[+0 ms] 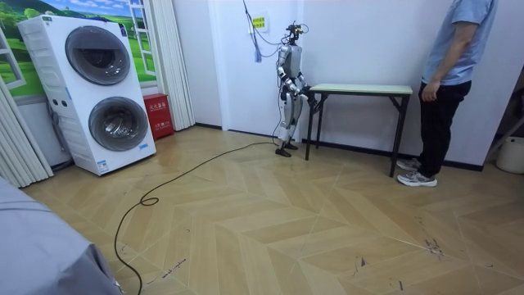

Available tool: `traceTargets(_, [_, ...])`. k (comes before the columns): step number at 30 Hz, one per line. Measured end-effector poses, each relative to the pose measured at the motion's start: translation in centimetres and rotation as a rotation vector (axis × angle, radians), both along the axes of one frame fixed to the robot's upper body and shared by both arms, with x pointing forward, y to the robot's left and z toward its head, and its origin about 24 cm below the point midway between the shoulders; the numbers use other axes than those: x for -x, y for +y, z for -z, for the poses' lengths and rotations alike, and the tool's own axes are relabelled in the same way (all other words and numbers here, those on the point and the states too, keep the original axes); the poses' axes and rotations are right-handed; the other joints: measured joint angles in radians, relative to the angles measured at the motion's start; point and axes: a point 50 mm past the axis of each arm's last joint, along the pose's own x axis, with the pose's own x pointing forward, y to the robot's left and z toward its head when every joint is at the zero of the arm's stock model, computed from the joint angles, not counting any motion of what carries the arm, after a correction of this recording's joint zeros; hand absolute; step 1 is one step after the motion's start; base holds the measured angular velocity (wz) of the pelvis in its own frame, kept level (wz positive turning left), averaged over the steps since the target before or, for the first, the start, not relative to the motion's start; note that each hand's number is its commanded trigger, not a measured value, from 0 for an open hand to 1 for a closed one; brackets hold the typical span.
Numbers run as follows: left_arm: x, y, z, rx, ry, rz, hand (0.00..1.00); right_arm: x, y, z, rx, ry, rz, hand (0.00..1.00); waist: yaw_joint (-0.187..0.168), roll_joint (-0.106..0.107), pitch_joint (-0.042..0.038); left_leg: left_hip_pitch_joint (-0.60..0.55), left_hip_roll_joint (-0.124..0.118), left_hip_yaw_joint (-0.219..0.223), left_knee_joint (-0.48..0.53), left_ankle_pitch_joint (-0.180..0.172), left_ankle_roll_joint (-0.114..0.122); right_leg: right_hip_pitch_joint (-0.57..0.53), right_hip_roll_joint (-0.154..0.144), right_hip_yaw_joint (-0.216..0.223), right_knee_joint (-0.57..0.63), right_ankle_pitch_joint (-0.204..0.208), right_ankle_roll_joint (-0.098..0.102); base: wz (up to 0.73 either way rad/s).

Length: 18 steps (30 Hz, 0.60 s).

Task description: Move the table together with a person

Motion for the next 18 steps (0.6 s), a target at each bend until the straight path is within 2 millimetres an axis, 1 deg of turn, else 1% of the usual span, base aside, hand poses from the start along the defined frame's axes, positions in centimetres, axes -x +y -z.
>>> traceTargets(3, [0.9, 1.0, 0.9, -0.044, 0.049, -0.028, 0.00, 1.1, -0.8, 0.9, 0.045, 0.055, 0.007, 0.00, 0.000, -0.008, -0.0051, 0.000, 0.002, 0.000, 0.000, -0.001, -0.002, 0.000, 0.002, -0.006, 0.000, 0.001, -0.002, 0.00])
traceTargets(8, [1.5, 1.8, 1.6, -0.085, 0.087, -0.074, 0.00, 2.8, -2.1, 2.1, 0.146, 0.141, -0.016, 0.00, 0.002, -0.007, -0.0041, 0.003, 0.003, 0.002, -0.002, -0.002, -0.002, 0.002, 0.002, -0.012, -0.002, 0.002, -0.003, 0.00])
traceTargets(12, [2.0, 2.6, 2.1, -0.122, 0.118, -0.107, 0.00, 3.8, -3.7, 2.9, 0.200, 0.203, 0.035, 0.00, 0.003, -0.006, -0.0053, 0.005, 0.006, 0.002, -0.004, -0.003, -0.005, 0.010, 0.007, -0.012, -0.019, 0.008, -0.006, 0.00])
traceTargets(14, [2.8, 3.3, 2.5, -0.150, 0.151, -0.144, 0.00, 4.2, -4.2, 3.2, 0.212, 0.230, 0.075, 0.00, 0.003, -0.006, -0.0048, 0.013, 0.008, 0.001, -0.006, -0.005, -0.008, 0.020, 0.009, -0.017, -0.026, 0.008, -0.006, 0.00])
traceTargets(16, [4.0, 4.2, 2.9, -0.189, 0.199, -0.198, 0.00, 5.2, -4.9, 3.5, 0.235, 0.269, 0.111, 0.00, 0.002, -0.006, -0.0051, 0.021, 0.009, -0.001, -0.010, -0.007, -0.010, 0.030, 0.012, -0.020, -0.034, 0.008, -0.007, 0.00])
traceTargets(18, [5.0, 4.7, 3.0, -0.211, 0.230, -0.232, 0.00, 6.2, -5.2, 3.8, 0.249, 0.315, 0.129, 0.00, 0.003, -0.007, -0.0041, 0.020, 0.009, 0.000, -0.013, -0.007, -0.010, 0.029, 0.011, -0.026, -0.035, 0.008, -0.007, 0.02])
